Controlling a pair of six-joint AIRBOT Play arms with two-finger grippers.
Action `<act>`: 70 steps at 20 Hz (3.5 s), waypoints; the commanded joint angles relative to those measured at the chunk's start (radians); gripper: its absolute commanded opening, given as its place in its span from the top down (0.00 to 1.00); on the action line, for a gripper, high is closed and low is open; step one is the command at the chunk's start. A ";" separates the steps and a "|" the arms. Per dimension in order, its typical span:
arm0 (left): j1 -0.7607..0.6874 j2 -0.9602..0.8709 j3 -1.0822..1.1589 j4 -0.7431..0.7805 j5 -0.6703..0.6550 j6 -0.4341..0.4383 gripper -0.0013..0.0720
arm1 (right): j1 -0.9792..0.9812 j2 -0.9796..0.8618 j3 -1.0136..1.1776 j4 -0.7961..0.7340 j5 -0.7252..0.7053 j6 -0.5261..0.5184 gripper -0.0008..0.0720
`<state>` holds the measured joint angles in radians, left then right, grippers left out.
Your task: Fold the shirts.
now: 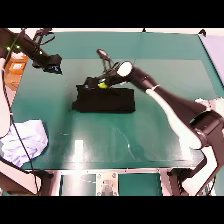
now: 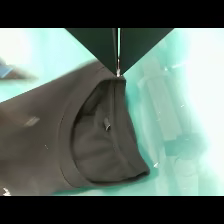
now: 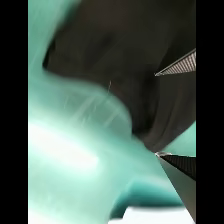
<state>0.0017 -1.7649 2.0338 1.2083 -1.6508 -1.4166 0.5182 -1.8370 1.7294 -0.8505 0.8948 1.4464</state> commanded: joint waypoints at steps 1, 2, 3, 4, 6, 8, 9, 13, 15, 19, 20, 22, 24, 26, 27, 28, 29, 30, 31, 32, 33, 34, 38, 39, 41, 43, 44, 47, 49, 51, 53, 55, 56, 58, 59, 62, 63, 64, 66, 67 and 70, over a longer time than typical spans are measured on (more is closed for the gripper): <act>0.005 0.002 -0.005 0.005 -0.005 0.023 0.94 | -0.200 0.081 0.005 -0.148 0.239 0.047 0.24; 0.005 0.002 -0.005 0.005 -0.002 0.023 0.94 | -0.291 0.111 -0.001 -0.183 0.311 0.059 0.24; 0.005 0.002 -0.005 0.005 -0.002 0.023 0.94 | -0.374 0.134 -0.020 -0.191 0.364 0.064 0.24; 0.005 0.002 -0.005 0.005 -0.003 0.023 0.94 | -0.454 0.154 -0.057 -0.188 0.402 0.064 0.24; 0.005 0.002 -0.005 0.005 -0.008 0.023 0.94 | -0.563 0.164 -0.168 -0.161 0.420 0.064 0.23; 0.005 0.002 -0.005 0.004 -0.010 0.019 0.94 | -0.604 0.160 -0.325 -0.065 0.356 0.042 0.23; 0.005 0.002 -0.005 0.004 -0.010 0.019 0.94 | -0.602 0.149 -0.392 0.001 0.312 0.006 0.23; 0.005 0.002 -0.005 0.000 -0.010 0.011 0.94 | -0.505 0.023 -0.489 0.275 0.253 -0.123 0.23; 0.005 0.002 -0.005 0.000 -0.011 0.011 0.94 | -0.437 -0.026 -0.483 0.429 0.229 -0.177 0.23; 0.005 0.002 -0.005 0.000 -0.017 0.011 0.94 | -0.378 -0.042 -0.395 0.466 0.217 -0.187 0.91; 0.005 0.002 -0.005 0.000 -0.019 0.011 0.94 | -0.389 -0.031 -0.346 0.466 0.252 -0.185 0.96; 0.005 0.002 -0.005 0.000 -0.027 0.011 0.94 | -0.432 0.032 -0.245 0.449 0.286 -0.150 0.96; 0.005 0.002 -0.005 0.000 -0.031 0.011 0.94 | -0.507 0.118 -0.137 0.382 0.308 -0.096 0.96; 0.005 0.002 -0.005 0.000 -0.031 0.011 0.94 | -0.615 0.190 -0.033 0.329 0.363 -0.038 0.96; 0.005 0.002 -0.005 0.000 -0.031 0.011 0.94 | -0.679 0.217 0.015 0.310 0.395 -0.014 0.96; 0.005 0.002 -0.005 0.000 -0.032 0.011 0.94 | -0.743 0.238 0.052 0.304 0.420 0.002 0.96; 0.005 0.002 -0.005 0.000 -0.034 0.011 0.94 | -0.814 0.254 0.084 0.299 0.438 0.021 0.96; 0.005 0.002 -0.005 0.000 -0.034 0.011 0.94 | -0.882 0.267 0.105 0.298 0.446 0.038 0.96; 0.005 0.002 -0.005 0.000 -0.035 0.010 0.94 | -0.951 0.274 0.121 0.298 0.454 0.051 0.96; 0.005 0.002 -0.005 0.000 -0.035 0.010 0.94 | -1.024 0.274 0.137 0.298 0.469 0.066 0.96; 0.005 0.002 -0.005 -0.001 -0.035 0.010 0.94 | -1.098 0.274 0.144 0.298 0.477 0.066 0.96; 0.005 0.002 -0.005 -0.001 -0.035 0.010 0.94 | -1.165 0.274 0.145 0.296 0.480 0.066 0.96; 0.005 0.002 -0.005 -0.001 -0.034 0.010 0.94 | -1.424 0.274 0.145 0.295 0.496 0.080 0.96; 0.005 0.002 -0.005 -0.001 -0.035 0.010 0.94 | -1.480 0.274 0.145 0.295 0.514 0.080 0.96; 0.005 0.002 -0.005 -0.003 -0.035 0.010 0.94 | -1.567 0.274 0.145 0.270 0.557 0.080 0.96; 0.005 0.002 -0.005 -0.010 -0.035 0.010 0.94 | -1.625 0.274 0.145 0.238 0.600 0.089 0.96; 0.005 0.002 -0.005 -0.011 -0.037 0.011 0.94 | -1.646 0.274 0.145 0.235 0.625 0.091 0.96; 0.005 0.002 -0.005 -0.011 -0.060 0.011 0.94 | -1.691 0.276 0.145 0.156 0.746 0.160 0.96; 0.005 0.002 -0.005 -0.011 -0.081 0.011 0.94 | -1.709 0.294 0.145 -0.012 0.827 0.220 0.96; 0.005 0.002 -0.005 -0.011 -0.089 0.011 0.94 | -1.713 0.317 0.145 -0.232 0.888 0.248 0.96; 0.005 0.002 -0.005 -0.012 -0.089 0.011 0.94 | -1.712 0.322 0.143 -0.454 0.947 0.256 0.96; 0.005 0.002 -0.005 -0.012 -0.089 0.011 0.94 | -1.711 0.327 0.127 -0.574 0.947 0.283 0.96; 0.005 0.002 -0.005 -0.012 -0.089 0.011 0.94 | -1.711 0.328 0.112 -0.618 0.947 0.283 0.96; 0.005 0.002 -0.005 -0.011 -0.089 0.011 0.94 | -1.711 0.328 0.066 -0.674 0.947 0.290 0.96; 0.005 0.002 -0.005 -0.011 -0.089 0.011 0.94 | -1.711 0.328 0.029 -0.708 0.947 0.290 0.96; 0.005 0.002 -0.005 -0.012 -0.085 0.011 0.94 | -1.711 0.323 -0.107 -0.809 0.933 0.290 0.96; 0.005 0.002 -0.005 -0.012 -0.085 0.011 0.94 | -1.711 0.323 -0.157 -0.828 0.919 0.289 0.89; 0.005 0.002 -0.005 -0.012 -0.085 0.011 0.94 | -1.712 0.323 -0.212 -0.838 0.906 0.290 0.56; 0.005 0.002 -0.005 -0.012 -0.085 0.011 0.94 | -1.713 0.315 -0.293 -0.853 0.896 0.290 0.27; 0.005 0.002 -0.005 -0.012 -0.085 0.011 0.94 | -1.713 0.304 -0.303 -0.856 0.896 0.290 0.27; 0.005 0.002 -0.005 -0.012 -0.050 0.011 0.94 | -1.672 0.289 -0.284 -0.831 0.877 0.290 0.41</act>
<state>0.0071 -1.7634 2.0289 1.1965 -1.7279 -1.4052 -1.1820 -1.5364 1.4681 -1.6798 1.7927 1.7355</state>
